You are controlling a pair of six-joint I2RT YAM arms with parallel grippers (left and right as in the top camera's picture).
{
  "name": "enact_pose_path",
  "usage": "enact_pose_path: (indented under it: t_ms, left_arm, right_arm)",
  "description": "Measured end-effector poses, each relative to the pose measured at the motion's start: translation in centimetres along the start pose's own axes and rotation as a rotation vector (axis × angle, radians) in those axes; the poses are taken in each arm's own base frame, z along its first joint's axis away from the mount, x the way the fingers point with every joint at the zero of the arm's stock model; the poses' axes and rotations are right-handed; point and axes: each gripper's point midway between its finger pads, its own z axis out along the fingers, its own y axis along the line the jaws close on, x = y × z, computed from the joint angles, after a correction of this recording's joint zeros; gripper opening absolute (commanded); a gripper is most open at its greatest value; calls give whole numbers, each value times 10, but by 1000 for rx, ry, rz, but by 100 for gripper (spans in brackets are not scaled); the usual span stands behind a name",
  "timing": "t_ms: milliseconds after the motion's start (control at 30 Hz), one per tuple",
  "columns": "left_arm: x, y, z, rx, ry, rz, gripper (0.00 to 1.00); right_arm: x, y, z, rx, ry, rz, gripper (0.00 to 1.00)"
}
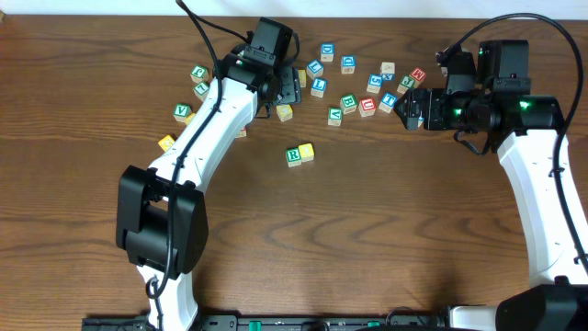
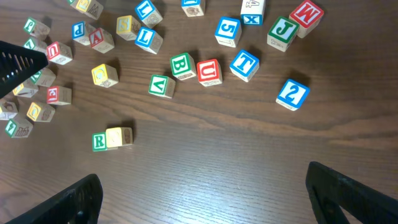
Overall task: Spell out ROBOT
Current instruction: 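Raise the left gripper and move it over the pile toward the green B block, then lower the left gripper and grasp the green B block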
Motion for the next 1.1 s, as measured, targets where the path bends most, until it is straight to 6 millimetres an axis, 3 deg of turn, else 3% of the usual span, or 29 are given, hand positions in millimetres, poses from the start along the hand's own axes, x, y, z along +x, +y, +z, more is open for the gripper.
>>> enact_pose_path:
  t_ms: [300,533,633,767,1000,1100]
  left_arm:
    - [-3,-13,-2,40,-18,131,82]
    - [-30,-41,-24,118,-110,347,84]
    - [-37,-52,-22,137,-151,475,84]
    - [-28,-78,3,159,-169,670,81]
    - [19,-138,63,225,-169,946,81]
    - [29,-146,74,234,-163,981,81]
  right_arm:
    - [0,0,0,0,0,0,99]
    - [0,0,0,0,0,0,99]
    - [0,0,0,0,0,0,99]
    - [0,0,0,0,0,0,99]
    - [0,0,0,0,0,0,99]
    - [0,0,0,0,0,0,99]
